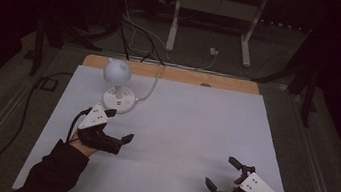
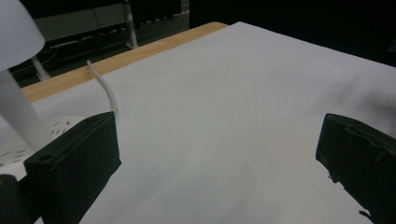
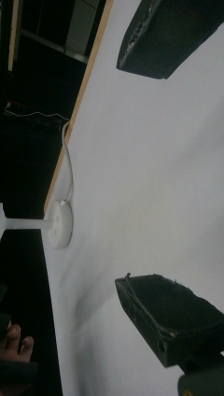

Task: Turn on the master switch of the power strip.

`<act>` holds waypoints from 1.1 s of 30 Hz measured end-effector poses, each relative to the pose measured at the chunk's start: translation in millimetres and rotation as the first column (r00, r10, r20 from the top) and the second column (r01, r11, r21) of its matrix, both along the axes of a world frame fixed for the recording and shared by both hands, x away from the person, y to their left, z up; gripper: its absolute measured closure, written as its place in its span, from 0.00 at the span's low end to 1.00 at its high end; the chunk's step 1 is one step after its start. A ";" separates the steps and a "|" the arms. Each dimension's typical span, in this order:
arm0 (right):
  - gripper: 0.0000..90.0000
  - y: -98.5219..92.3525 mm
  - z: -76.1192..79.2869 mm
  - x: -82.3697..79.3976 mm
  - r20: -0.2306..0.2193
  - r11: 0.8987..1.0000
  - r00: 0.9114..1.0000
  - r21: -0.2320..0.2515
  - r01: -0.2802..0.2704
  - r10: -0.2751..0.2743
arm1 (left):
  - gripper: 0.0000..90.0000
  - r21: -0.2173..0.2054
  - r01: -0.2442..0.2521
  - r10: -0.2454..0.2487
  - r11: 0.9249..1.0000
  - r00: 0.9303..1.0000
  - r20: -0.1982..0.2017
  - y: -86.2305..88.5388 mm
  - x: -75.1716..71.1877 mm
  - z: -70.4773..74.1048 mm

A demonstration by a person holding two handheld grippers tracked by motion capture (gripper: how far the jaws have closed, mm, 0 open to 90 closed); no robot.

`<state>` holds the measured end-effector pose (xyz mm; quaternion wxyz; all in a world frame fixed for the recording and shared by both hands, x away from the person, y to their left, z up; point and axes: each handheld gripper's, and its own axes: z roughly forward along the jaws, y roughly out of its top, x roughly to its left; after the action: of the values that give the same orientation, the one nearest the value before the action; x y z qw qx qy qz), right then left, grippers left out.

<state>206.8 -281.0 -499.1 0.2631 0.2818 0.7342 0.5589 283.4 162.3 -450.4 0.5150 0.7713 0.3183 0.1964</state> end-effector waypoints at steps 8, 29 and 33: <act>0.00 0.2 0.3 -1.0 0.005 1.000 1.000 0.002 0.004 -0.004 | 0.00 -0.015 -0.075 0.075 0.997 0.997 0.010 -11.5 13.8 -6.9; 0.00 -0.5 0.8 -1.1 0.007 1.000 1.000 0.007 0.006 -0.006 | 0.00 0.032 -0.287 0.288 0.957 0.957 -0.023 -22.4 47.6 -24.7; 0.00 -1.0 0.8 -0.6 0.006 1.000 1.000 0.012 0.007 -0.007 | 0.00 0.035 -0.326 0.327 0.945 0.945 -0.026 -26.7 52.1 -25.6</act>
<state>206.2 -282.0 -498.3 0.2655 0.2843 0.7292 0.5630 335.5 135.7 -476.0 0.4584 0.7187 0.4467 0.2718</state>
